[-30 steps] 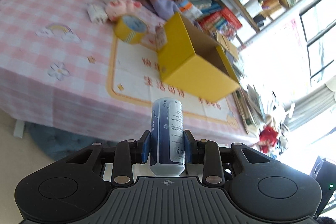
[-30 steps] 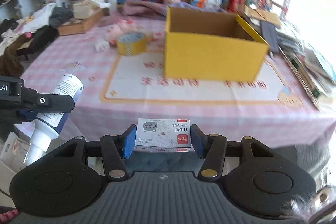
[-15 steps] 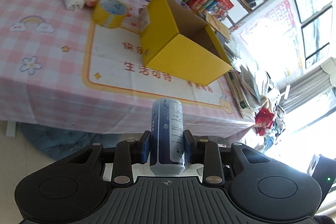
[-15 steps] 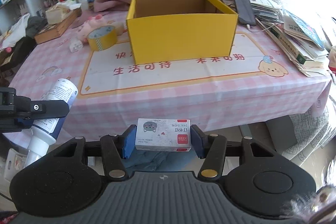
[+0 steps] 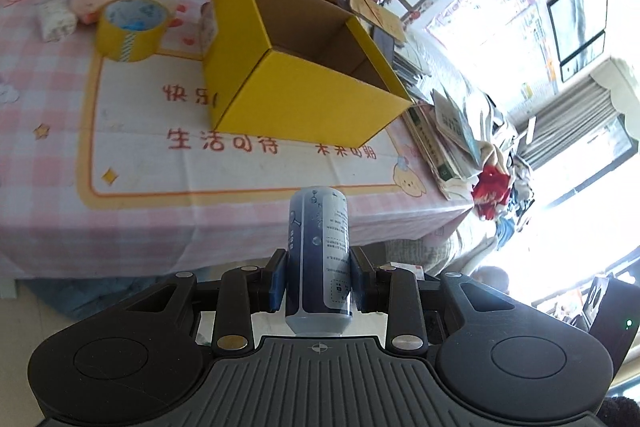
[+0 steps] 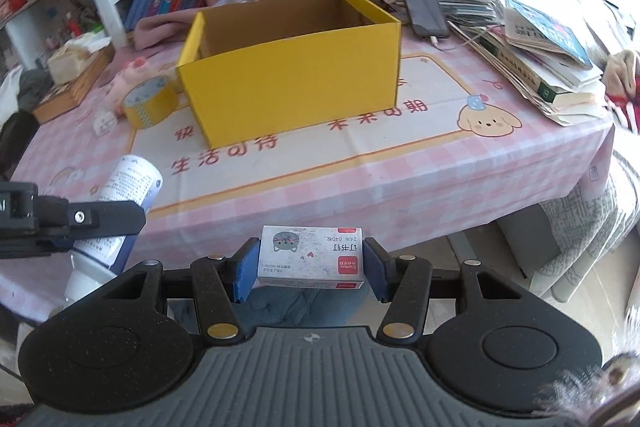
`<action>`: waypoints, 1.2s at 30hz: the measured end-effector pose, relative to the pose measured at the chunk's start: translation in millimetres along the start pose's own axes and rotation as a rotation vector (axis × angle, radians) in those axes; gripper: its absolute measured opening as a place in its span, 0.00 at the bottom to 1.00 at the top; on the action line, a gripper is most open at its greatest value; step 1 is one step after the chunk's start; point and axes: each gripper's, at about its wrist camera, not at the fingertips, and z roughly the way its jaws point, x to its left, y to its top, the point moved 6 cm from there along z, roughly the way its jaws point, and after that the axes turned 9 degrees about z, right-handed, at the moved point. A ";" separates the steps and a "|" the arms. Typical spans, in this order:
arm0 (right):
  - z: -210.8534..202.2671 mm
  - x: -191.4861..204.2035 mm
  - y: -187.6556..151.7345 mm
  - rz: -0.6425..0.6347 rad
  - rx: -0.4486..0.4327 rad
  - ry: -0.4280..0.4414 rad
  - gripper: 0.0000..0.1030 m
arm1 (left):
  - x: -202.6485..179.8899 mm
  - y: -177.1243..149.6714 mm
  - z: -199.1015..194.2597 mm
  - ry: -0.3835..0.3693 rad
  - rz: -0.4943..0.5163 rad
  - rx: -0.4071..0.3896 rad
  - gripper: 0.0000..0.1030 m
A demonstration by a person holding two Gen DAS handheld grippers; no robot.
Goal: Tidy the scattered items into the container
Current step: 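Carry the spray bottle and card box over the yellow box with both tools, then lower both tools into the yellow box and open them to release items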
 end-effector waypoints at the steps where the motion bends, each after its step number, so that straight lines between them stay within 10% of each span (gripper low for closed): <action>1: 2.9 -1.3 4.0 0.007 -0.004 0.002 0.50 | 0.1 4.0 3.0 0.001 0.006 0.000 0.30; 22: 51.8 20.8 158.0 -0.260 -0.258 0.143 0.50 | -31.9 132.9 47.3 0.022 0.140 -0.206 0.30; 36: 139.0 35.4 237.5 -0.572 -0.200 0.224 0.51 | -13.1 200.7 97.7 0.242 0.206 -0.209 0.30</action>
